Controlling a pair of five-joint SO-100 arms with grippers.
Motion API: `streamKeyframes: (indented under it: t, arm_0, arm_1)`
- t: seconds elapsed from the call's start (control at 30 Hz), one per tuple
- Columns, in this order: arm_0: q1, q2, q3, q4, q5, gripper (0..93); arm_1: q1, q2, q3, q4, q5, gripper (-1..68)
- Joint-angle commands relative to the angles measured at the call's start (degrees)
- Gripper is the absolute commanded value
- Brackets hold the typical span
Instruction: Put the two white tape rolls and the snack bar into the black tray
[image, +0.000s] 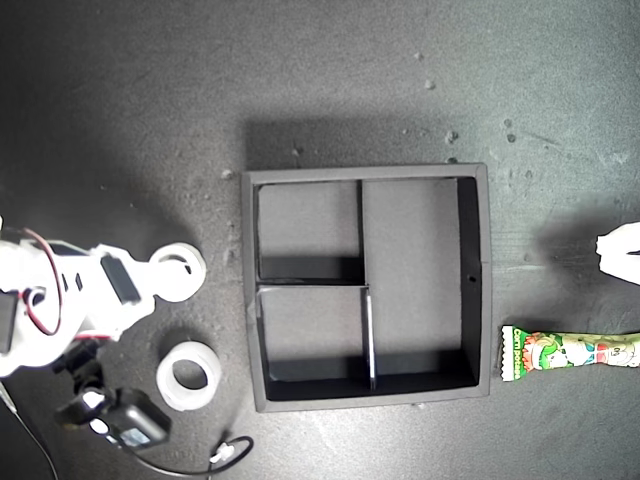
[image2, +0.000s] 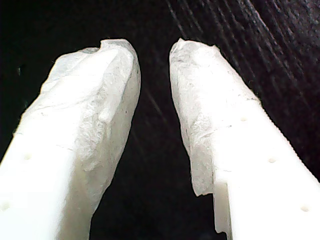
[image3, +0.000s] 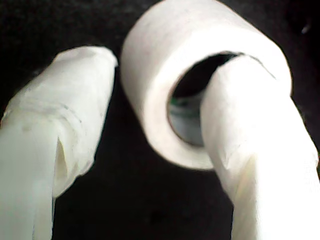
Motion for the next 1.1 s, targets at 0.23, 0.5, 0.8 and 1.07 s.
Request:
streamKeyframes:
  t: [0.23,0.5,0.8,1.07]
  arm_0:
    - [-0.44,-5.54,-2.64,-0.44,-1.14,12.9]
    - [-5.45,-8.26,-5.89,1.14,-2.55,1.0]
    - [-9.05,1.85,-25.84,20.04,2.99,0.2]
    - [-5.1,-25.49,-70.22,31.73,9.05,0.2]
  arm_1:
    - [1.23,0.44,0.62,-0.62,0.62,4.2]
    - [4.48,0.44,0.62,-13.1,1.85,4.4]
    - [14.24,0.44,-0.09,-19.25,21.62,-0.1]
    - [0.0,-0.35,-12.48,-23.03,-20.74,2.5]
